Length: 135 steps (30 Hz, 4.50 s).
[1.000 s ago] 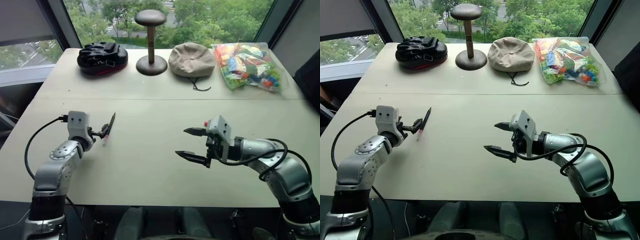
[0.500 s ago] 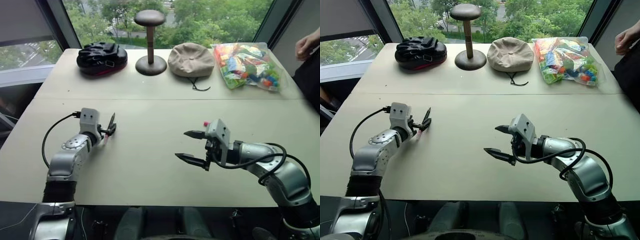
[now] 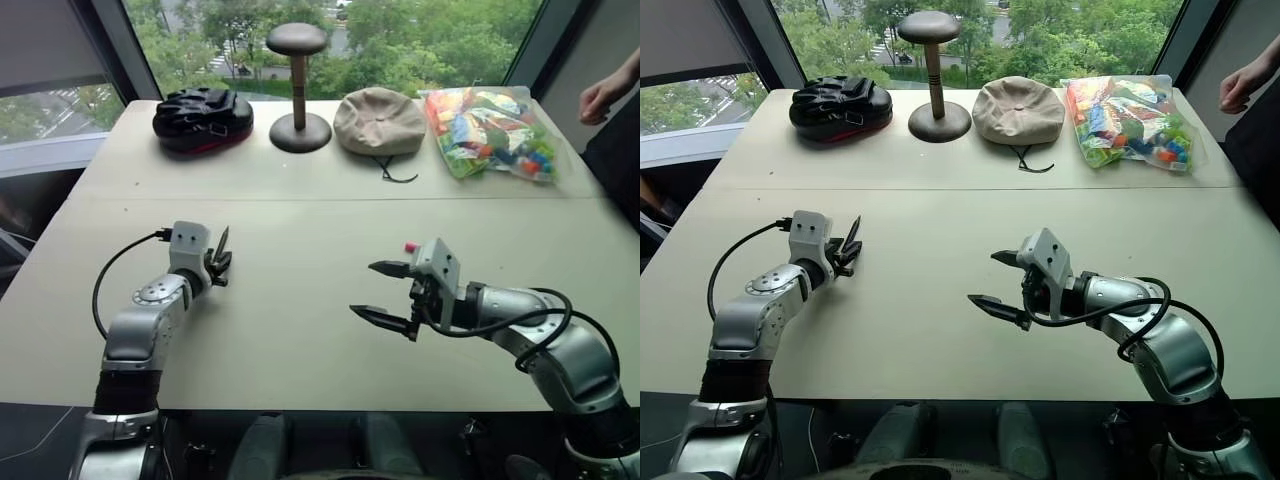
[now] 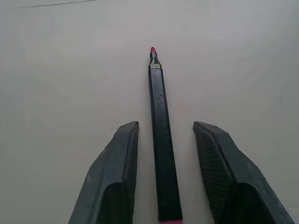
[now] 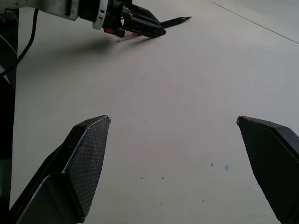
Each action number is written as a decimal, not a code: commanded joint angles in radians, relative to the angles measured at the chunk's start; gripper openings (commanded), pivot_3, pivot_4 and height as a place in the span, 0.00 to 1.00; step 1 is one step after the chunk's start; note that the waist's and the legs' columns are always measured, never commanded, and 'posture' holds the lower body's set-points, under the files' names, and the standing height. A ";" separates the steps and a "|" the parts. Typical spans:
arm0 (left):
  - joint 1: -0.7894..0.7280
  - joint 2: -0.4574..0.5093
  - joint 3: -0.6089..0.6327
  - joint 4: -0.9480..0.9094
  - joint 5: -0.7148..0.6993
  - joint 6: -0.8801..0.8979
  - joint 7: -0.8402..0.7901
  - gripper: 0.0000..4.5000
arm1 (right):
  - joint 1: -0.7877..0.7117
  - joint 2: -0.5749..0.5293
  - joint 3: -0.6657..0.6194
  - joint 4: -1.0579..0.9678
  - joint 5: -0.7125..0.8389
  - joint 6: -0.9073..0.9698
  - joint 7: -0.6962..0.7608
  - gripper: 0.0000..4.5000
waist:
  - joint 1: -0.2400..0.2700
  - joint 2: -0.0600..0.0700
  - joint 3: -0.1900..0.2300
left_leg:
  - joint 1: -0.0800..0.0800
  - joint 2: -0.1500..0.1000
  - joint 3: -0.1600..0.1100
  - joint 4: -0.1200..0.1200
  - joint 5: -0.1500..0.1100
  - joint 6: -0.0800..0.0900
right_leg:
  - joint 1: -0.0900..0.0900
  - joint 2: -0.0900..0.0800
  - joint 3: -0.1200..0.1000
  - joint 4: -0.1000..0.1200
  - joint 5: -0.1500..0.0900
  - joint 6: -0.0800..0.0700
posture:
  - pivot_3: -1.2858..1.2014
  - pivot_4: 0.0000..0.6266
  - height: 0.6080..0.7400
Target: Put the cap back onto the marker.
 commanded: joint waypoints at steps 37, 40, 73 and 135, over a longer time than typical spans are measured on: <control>-0.193 0.601 -0.075 -0.046 -0.304 -0.128 -1.188 0.02 | -0.544 0.050 0.049 1.255 -0.413 -0.762 0.295 1.00 | -0.040 -0.002 0.006 | 0.000 0.001 0.004 -0.005 0.001 -0.002 | -0.003 0.000 0.001 0.000 0.000 -0.001 | 0.52 0.24 1.00; -0.186 0.629 -0.083 -0.057 -0.304 -0.109 -1.208 0.02 | -0.575 0.058 0.047 1.335 -0.433 -0.799 0.323 1.00 | -0.046 -0.002 0.006 | -0.001 0.001 0.003 -0.005 0.001 -0.002 | -0.003 0.000 0.001 0.000 0.000 -0.001 | 0.52 0.24 1.00; -0.155 0.621 -0.040 -0.012 -0.265 -0.178 -1.126 0.00 | -0.629 0.053 0.035 1.406 -0.494 -0.844 0.398 0.01 | -0.048 -0.002 0.006 | 0.001 0.001 0.004 -0.002 0.001 -0.002 | -0.002 0.000 0.001 0.002 0.000 -0.001 | 0.52 0.24 1.00; -0.498 0.146 -0.282 0.534 0.078 -0.627 -1.174 0.00 | -0.487 0.103 0.127 0.643 -0.393 -0.456 0.433 0.01 | -0.048 0.000 0.008 | -0.001 0.001 0.003 0.000 0.001 -0.001 | -0.004 0.001 0.000 0.005 0.000 0.000 | 0.52 0.24 1.00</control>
